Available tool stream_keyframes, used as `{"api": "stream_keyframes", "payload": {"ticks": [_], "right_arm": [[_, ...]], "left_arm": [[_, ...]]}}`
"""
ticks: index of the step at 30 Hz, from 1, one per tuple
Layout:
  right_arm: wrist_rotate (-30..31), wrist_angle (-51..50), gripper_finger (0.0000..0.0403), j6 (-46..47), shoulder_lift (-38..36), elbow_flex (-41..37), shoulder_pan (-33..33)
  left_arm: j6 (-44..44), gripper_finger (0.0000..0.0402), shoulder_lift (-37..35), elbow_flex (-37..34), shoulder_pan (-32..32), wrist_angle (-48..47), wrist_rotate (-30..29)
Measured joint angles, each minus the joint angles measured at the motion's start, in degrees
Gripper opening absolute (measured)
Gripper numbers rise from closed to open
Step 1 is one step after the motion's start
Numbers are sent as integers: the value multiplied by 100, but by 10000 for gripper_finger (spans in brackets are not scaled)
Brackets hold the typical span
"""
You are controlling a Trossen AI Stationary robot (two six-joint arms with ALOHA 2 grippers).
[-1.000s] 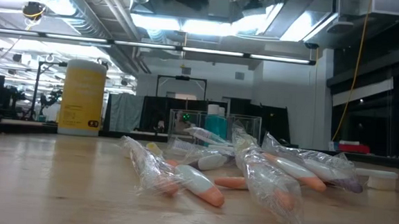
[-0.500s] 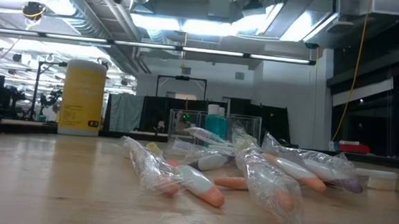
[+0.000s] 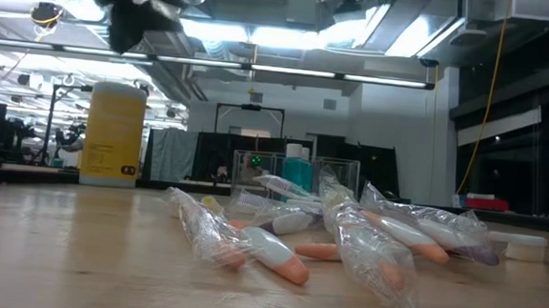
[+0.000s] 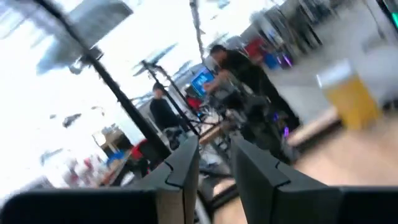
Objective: Pick & Place toothbrushing station
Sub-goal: Put the orange toothbrush into the transparent organizer
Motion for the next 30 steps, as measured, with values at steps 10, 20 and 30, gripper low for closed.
{"api": "stream_keyframes", "payload": {"ticks": [10, 20, 30], "right_arm": [[423, -440, 98, 3485, 1372, -144, -116], [-3539, -6556, 98, 6475, 3262, 2505, -1214], [-5975, -5902, 98, 7254, 4734, 2601, -1723]], "left_arm": [[-2432, 143, 1140, 28, -1370, -806, -640], [-1680, 126, 1834, 484, -1532, -993, -466], [-1985, 123, 1318, 570, -1422, -1199, -1149]]}}
